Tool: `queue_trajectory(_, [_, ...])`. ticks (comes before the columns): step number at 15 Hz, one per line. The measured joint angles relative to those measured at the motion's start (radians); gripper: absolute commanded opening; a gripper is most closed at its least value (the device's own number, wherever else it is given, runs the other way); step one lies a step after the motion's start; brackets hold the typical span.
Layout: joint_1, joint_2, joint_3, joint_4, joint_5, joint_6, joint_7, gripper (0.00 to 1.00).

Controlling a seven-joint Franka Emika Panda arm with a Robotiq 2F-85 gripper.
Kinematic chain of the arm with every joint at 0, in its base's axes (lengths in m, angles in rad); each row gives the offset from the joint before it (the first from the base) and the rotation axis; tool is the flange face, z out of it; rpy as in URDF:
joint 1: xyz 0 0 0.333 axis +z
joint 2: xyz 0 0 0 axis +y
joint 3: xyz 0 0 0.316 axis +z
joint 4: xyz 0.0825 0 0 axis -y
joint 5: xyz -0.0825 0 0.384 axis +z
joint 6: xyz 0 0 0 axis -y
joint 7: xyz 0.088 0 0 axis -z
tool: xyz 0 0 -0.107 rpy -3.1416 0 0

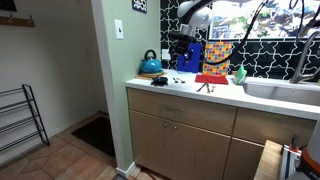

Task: Put the plate on top of the mat

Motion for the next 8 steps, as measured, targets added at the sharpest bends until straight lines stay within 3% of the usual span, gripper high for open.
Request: queue_trajectory(8, [0.000,-0.007,-0.001,0.001,0.001,0.000,-0.002,1.00])
